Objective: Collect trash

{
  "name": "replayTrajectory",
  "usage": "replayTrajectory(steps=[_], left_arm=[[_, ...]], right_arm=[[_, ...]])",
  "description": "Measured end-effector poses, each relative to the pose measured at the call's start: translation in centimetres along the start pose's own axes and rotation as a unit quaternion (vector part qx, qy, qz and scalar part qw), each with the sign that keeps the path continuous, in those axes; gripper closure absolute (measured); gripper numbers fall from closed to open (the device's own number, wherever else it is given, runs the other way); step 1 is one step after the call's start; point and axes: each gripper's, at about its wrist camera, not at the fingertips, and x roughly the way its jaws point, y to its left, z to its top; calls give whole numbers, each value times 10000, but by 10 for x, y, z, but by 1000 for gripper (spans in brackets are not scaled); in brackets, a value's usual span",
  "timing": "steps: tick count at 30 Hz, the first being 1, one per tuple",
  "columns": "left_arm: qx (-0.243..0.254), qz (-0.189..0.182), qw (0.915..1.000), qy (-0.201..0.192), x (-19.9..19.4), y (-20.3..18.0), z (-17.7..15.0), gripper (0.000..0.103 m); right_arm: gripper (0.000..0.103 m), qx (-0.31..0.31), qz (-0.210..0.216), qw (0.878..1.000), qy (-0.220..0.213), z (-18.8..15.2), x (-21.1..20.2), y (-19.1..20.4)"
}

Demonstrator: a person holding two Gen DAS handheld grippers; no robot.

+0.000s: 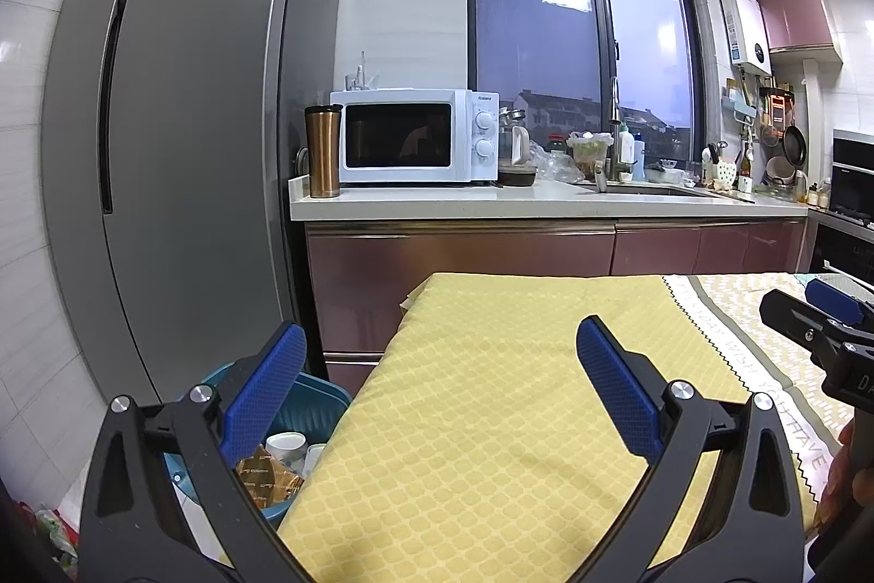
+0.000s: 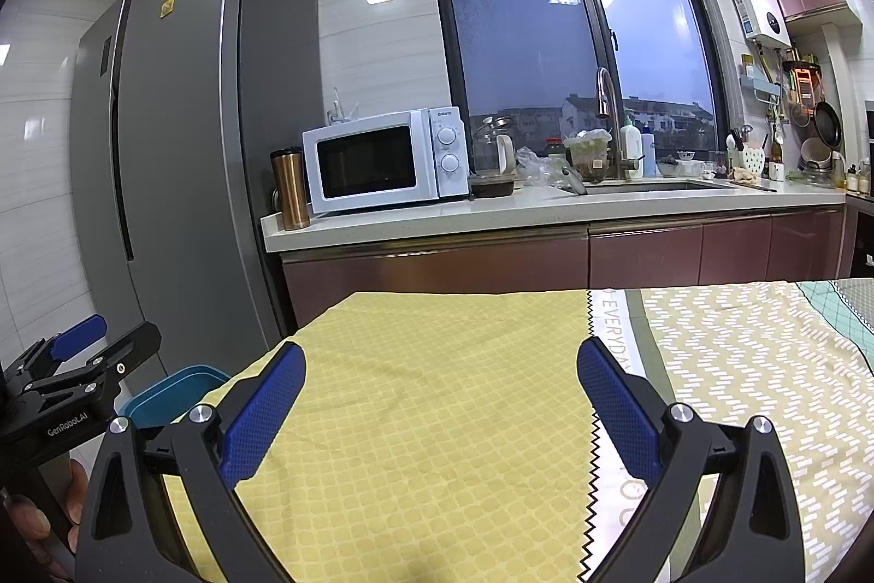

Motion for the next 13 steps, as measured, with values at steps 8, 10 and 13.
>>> replayTrajectory(steps=[8,10,13], left_arm=[[98,-250,9988,409,26,-7,-7,6],[90,-352,9969,701,42,-10,-8,6],[82,-544,9915,1181,75,-15,-8,6]], right_arm=[[7,54,-103,9999,81,0,3,-13],[7,107,-160,9997,177,0,6,-21],[7,162,-302,9984,452,1,15,-37]])
